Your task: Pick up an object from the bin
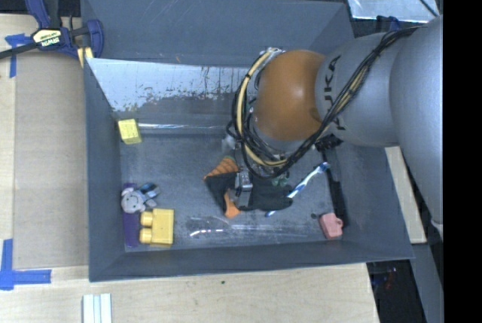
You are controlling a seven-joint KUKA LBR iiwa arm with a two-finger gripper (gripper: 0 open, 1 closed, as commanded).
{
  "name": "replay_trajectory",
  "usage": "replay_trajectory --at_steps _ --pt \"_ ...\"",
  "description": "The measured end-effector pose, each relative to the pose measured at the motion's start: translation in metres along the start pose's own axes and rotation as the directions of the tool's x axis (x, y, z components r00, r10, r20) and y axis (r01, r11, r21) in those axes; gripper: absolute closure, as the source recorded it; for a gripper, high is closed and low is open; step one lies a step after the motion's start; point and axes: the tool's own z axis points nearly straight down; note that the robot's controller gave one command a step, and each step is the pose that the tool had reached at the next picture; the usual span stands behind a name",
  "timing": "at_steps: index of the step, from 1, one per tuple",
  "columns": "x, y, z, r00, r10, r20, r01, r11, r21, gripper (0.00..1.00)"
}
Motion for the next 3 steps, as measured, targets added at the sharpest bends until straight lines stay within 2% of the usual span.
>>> replay_trajectory --at_steps 1,2,3 --pt "0.0016 -0.0012 -0.0015 0.994 0.106 0.002 -0.106 0.994 -0.003 0.0" --pt "-0.0028 -0.0004 -0.0028 1.0 0.022 0.01 -0.022 1.0 -0.002 1.0" --pt "-0.0029 -0.0004 -0.0029 1.0 0.022 0.01 -0.022 1.0 -0.002 1.0"
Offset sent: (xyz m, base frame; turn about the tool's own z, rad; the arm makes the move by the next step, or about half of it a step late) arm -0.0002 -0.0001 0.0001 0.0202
